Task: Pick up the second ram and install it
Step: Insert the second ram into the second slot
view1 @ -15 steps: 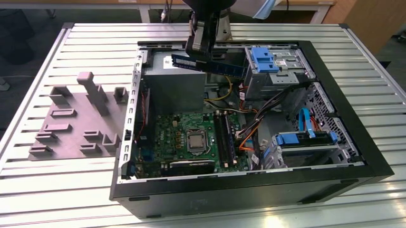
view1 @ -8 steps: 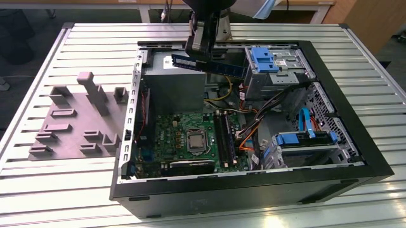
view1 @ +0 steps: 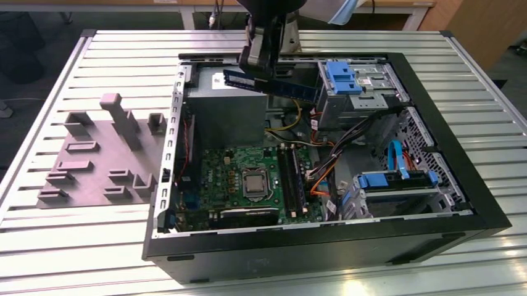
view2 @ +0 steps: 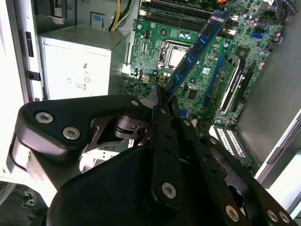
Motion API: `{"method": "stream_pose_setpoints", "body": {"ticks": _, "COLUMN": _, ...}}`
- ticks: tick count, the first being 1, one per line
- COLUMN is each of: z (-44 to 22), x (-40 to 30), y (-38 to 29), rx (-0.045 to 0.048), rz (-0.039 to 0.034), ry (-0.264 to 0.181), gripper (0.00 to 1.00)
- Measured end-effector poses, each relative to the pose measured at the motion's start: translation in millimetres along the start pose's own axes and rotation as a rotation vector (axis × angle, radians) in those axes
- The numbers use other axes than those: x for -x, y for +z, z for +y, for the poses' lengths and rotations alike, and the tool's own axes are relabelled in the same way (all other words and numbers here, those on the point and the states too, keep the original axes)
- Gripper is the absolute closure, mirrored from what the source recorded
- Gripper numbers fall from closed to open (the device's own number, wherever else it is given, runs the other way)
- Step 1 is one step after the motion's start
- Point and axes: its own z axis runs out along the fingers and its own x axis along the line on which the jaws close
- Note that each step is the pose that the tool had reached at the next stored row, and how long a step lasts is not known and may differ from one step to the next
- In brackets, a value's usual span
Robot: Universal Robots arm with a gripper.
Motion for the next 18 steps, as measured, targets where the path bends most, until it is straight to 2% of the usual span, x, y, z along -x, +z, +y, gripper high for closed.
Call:
{"method": "stream_pose_setpoints", "body": {"ticks": 8, "z": 0.0, "x": 0.0, "y": 0.0, "rx": -0.0028, "rz": -0.0011, "ry": 0.046, "gripper": 0.86}}
{"method": "stream_pose_setpoints", "body": {"ticks": 18, "z": 0.0, "x": -0.1, "y": 0.1, "rx": -0.0087, "rz": -0.0021, "ry": 0.139, "gripper": 0.86}}
